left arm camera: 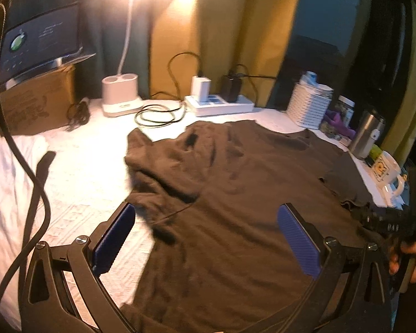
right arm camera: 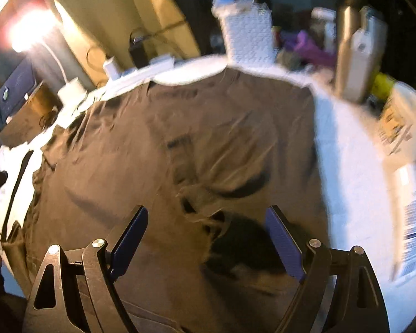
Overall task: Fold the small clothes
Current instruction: 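Fold the grasped side and sleeve over the shirt body with the right gripper, then grasp the opposite side edge of the shirt with the left gripper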
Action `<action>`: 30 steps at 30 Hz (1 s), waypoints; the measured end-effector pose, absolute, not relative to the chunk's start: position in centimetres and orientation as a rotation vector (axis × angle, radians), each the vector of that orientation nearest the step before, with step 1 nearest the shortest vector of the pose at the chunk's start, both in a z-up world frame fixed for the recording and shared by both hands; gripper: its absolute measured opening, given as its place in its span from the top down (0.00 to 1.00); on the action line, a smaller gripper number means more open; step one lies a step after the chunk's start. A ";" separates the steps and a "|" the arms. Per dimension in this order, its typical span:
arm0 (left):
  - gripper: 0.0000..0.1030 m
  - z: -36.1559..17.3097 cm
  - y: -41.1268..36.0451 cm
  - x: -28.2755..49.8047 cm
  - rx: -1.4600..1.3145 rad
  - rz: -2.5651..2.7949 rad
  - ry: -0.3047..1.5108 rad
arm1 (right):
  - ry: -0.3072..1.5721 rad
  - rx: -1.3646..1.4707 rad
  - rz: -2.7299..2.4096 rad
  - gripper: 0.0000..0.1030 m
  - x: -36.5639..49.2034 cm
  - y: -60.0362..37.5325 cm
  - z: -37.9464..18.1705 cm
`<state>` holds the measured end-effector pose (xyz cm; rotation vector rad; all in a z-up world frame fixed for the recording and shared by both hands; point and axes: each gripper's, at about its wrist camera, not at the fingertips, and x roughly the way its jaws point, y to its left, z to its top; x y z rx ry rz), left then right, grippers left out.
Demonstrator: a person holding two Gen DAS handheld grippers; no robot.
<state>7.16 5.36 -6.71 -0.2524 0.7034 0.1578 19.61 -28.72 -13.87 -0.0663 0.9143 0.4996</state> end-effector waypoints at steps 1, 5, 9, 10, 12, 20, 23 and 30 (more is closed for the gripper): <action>0.02 -6.9 5.8 7.2 -0.257 0.166 0.708 | 0.922 -0.076 0.517 0.15 19.4 -28.1 -14.1; 0.02 -7.5 8.0 7.5 -0.258 0.197 0.722 | 0.915 -0.114 0.573 0.15 18.5 -25.5 -13.5; 0.02 -7.7 11.0 8.4 -0.248 0.213 0.734 | 0.876 -0.126 0.562 0.15 18.7 -24.6 -12.0; 0.02 -7.7 11.6 8.6 -0.245 0.220 0.738 | 0.869 -0.127 0.560 0.15 18.8 -24.5 -11.7; 0.02 -8.0 13.0 9.3 -0.238 0.220 0.746 | 0.860 -0.135 0.554 0.15 19.1 -24.0 -11.3; 0.02 -9.6 16.2 14.5 -0.183 0.128 0.836 | 0.870 -0.146 0.524 0.15 20.2 -22.4 -11.7; 0.02 -10.2 16.8 16.8 -0.198 0.075 0.858 | 0.875 -0.148 0.503 0.15 20.6 -22.3 -11.8; 0.62 -12.9 16.3 20.2 -0.175 -0.002 0.951 | 0.877 -0.136 0.464 0.15 21.5 -23.2 -11.9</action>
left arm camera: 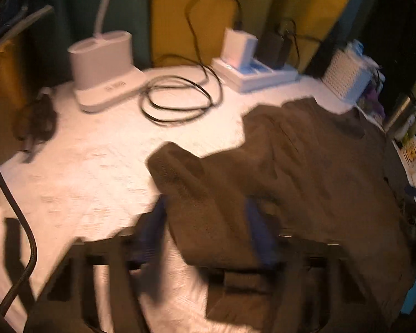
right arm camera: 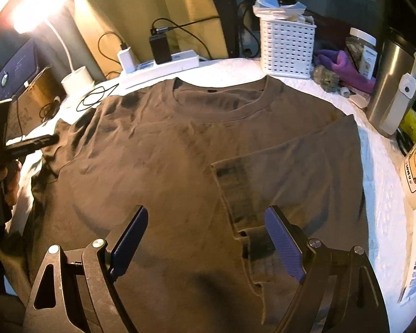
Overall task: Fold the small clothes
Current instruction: 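Grasp the opposite side edge of the shirt with the left gripper, then lift and fold that side over the shirt body with the left gripper, release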
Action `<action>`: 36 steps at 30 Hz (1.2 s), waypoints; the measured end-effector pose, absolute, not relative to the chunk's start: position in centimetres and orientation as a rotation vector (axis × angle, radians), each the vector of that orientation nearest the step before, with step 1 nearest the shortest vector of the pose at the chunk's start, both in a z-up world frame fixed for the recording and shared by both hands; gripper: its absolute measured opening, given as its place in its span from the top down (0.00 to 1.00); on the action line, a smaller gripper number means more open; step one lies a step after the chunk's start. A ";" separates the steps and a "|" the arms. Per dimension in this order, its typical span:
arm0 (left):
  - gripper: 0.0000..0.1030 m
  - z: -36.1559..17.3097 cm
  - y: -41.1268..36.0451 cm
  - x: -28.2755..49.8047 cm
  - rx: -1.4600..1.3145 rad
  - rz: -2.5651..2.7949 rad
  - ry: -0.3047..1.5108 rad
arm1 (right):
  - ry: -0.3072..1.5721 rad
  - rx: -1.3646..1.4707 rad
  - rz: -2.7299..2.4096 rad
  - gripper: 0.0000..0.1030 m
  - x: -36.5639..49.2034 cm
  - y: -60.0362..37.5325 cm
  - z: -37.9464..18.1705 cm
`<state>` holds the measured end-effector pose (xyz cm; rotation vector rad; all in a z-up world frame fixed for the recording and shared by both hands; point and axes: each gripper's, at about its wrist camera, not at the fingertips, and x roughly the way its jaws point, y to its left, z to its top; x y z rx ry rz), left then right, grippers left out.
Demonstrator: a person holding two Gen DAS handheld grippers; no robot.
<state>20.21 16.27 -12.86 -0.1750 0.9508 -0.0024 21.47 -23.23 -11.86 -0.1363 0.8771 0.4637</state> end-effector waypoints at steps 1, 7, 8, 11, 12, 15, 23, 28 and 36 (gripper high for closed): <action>0.68 -12.8 16.0 20.0 -0.145 0.013 0.932 | 0.878 -0.136 0.461 0.15 21.6 -23.3 -11.9; 0.93 -12.3 16.7 18.4 -0.181 0.082 0.891 | 0.881 -0.138 0.470 0.15 21.8 -23.2 -12.2; 0.93 -12.2 16.9 17.9 -0.186 0.102 0.881 | 0.880 -0.138 0.475 0.15 21.8 -23.1 -12.2; 0.93 -11.8 17.2 16.3 -0.193 0.178 0.852 | 0.877 -0.136 0.490 0.15 21.6 -23.1 -12.1; 0.93 -11.8 17.3 16.2 -0.195 0.194 0.848 | 0.876 -0.136 0.494 0.15 21.6 -23.0 -12.2; 0.93 -12.5 17.3 15.7 -0.195 0.257 0.852 | 0.873 -0.136 0.505 0.15 21.4 -23.2 -12.1; 0.92 -10.8 15.9 15.1 -0.194 0.262 0.799 | 0.849 -0.112 0.521 0.15 20.4 -24.6 -11.7; 0.92 -8.4 13.1 15.7 -0.130 0.212 0.755 | 0.834 -0.091 0.533 0.15 20.0 -25.6 -11.5; 0.92 -6.5 7.2 16.9 -0.044 0.094 0.744 | 0.818 -0.044 0.531 0.15 19.4 -28.1 -11.6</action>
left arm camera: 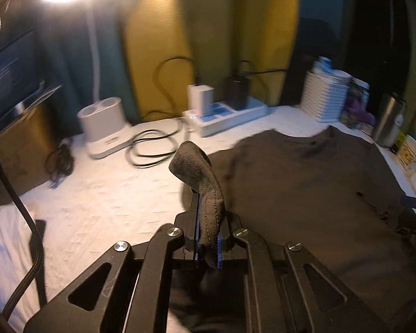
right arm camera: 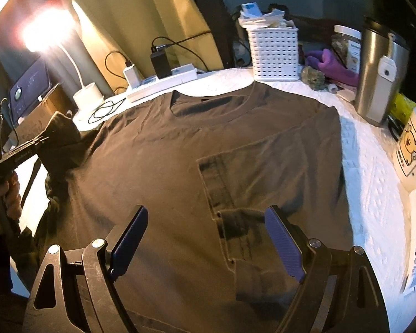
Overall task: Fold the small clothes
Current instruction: 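Lift and fold that side over the shirt body with the left gripper, release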
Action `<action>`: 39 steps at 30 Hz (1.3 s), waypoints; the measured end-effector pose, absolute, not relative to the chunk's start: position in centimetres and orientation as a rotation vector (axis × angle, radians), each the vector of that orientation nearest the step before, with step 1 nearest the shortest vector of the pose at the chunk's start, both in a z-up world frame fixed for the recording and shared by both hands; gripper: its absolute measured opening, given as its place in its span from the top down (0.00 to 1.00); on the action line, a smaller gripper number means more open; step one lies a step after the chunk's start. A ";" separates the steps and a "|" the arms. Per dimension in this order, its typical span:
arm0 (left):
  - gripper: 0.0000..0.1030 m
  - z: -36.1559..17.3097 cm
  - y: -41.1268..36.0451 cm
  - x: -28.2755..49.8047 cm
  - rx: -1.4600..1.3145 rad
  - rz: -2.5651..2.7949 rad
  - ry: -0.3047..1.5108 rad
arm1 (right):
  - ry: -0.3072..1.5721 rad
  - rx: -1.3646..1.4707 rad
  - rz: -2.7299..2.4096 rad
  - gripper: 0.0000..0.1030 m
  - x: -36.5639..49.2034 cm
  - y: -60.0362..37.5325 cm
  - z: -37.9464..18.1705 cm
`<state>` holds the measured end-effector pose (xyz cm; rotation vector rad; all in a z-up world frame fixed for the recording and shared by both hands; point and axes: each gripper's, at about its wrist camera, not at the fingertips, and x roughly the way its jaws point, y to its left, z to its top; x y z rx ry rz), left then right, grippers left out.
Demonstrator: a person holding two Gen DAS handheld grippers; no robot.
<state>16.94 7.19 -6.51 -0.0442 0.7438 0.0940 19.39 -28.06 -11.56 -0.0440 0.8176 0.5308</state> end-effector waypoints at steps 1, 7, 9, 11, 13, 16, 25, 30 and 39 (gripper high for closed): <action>0.92 -6.5 6.5 17.1 -0.036 0.081 0.748 | 0.816 -0.038 0.530 0.15 19.4 -28.4 -11.6; 0.92 -8.1 1.6 18.8 0.018 0.001 0.829 | 0.807 0.001 0.525 0.15 19.1 -30.4 -11.8; 0.92 -9.0 0.1 19.4 0.025 -0.025 0.877 | 0.808 0.011 0.522 0.15 18.9 -31.1 -12.1; 0.92 -9.9 -1.0 19.9 0.036 -0.040 0.925 | 0.810 0.018 0.516 0.15 18.7 -31.6 -12.2; 0.85 -10.6 -1.9 20.3 0.039 -0.049 0.971 | 0.812 0.024 0.511 0.15 18.6 -32.1 -12.4; 0.61 -10.4 -2.6 19.6 0.005 -0.109 0.976 | 0.809 0.031 0.506 0.15 18.4 -32.7 -12.4; 0.47 -7.3 0.4 15.8 -0.085 -0.177 0.932 | 0.810 0.030 0.517 0.15 18.1 -32.4 -12.6; 0.46 -8.0 4.6 15.3 -0.094 -0.069 0.927 | 0.816 0.013 0.532 0.15 18.1 -31.3 -12.7; 0.46 -9.8 7.6 16.6 -0.193 -0.109 0.939 | 0.814 -0.014 0.532 0.15 17.6 -30.2 -12.3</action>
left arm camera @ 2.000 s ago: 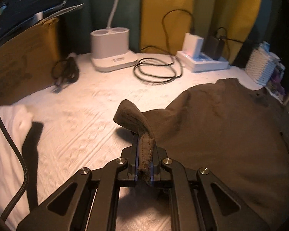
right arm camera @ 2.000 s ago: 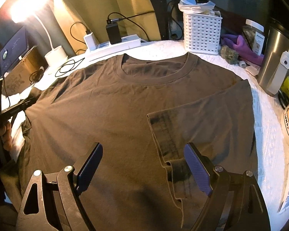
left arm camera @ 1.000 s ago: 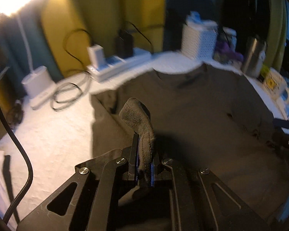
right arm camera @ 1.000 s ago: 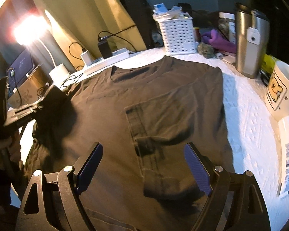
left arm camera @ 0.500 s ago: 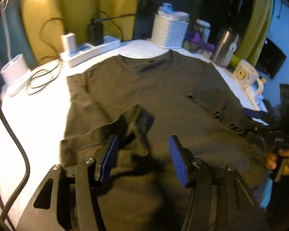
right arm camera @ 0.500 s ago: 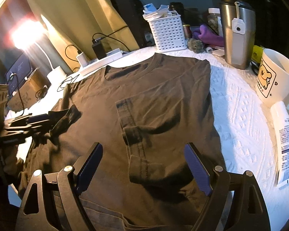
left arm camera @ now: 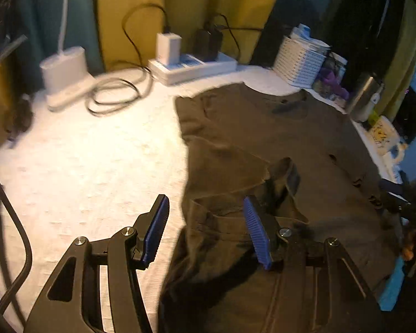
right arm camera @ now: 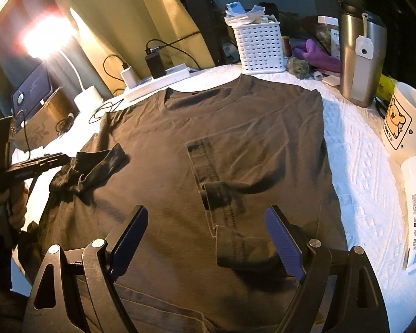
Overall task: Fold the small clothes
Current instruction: 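Lift and fold that side over the shirt body with the left gripper, release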
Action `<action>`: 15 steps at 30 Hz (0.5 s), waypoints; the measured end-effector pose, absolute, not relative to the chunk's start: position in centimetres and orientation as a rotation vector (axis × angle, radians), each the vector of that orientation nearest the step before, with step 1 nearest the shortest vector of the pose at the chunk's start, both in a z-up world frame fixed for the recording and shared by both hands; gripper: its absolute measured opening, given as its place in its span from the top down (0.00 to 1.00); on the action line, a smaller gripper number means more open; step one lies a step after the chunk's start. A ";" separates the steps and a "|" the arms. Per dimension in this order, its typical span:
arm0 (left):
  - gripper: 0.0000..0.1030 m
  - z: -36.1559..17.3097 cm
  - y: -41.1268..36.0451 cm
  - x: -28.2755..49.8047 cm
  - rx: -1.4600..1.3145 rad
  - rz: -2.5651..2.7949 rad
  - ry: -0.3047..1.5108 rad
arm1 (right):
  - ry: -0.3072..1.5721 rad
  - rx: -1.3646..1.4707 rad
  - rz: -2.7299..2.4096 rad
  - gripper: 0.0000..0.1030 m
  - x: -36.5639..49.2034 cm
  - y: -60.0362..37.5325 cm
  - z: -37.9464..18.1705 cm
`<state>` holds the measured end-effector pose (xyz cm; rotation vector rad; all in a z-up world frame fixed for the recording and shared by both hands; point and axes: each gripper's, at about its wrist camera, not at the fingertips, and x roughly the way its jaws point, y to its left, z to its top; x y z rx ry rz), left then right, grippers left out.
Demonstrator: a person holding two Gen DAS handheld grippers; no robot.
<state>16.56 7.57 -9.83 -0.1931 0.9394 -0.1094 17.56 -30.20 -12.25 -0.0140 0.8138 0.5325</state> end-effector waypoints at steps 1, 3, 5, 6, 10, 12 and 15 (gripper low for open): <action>0.46 -10.1 7.5 16.6 -0.208 -0.130 0.953 | 0.813 -0.015 0.529 0.15 17.5 -30.2 -12.2; 0.46 -10.1 7.0 16.4 -0.205 -0.152 0.957 | 0.815 -0.016 0.520 0.15 17.5 -30.2 -12.1; 0.46 -9.9 6.1 15.8 -0.187 -0.191 0.955 | 0.818 -0.016 0.513 0.15 17.5 -30.2 -12.1; 0.46 -9.7 5.7 15.5 -0.180 -0.211 0.950 | 0.819 -0.017 0.512 0.15 17.5 -30.2 -12.1; 0.46 -10.0 4.1 14.7 -0.148 -0.285 0.975 | 0.825 -0.026 0.522 0.15 17.5 -29.7 -12.2; 0.46 -10.5 3.4 14.4 -0.133 -0.309 1.003 | 0.824 -0.032 0.530 0.15 17.5 -29.3 -12.2; 0.46 -10.8 2.9 13.8 -0.124 -0.338 1.030 | 0.823 -0.033 0.535 0.15 17.3 -29.2 -12.2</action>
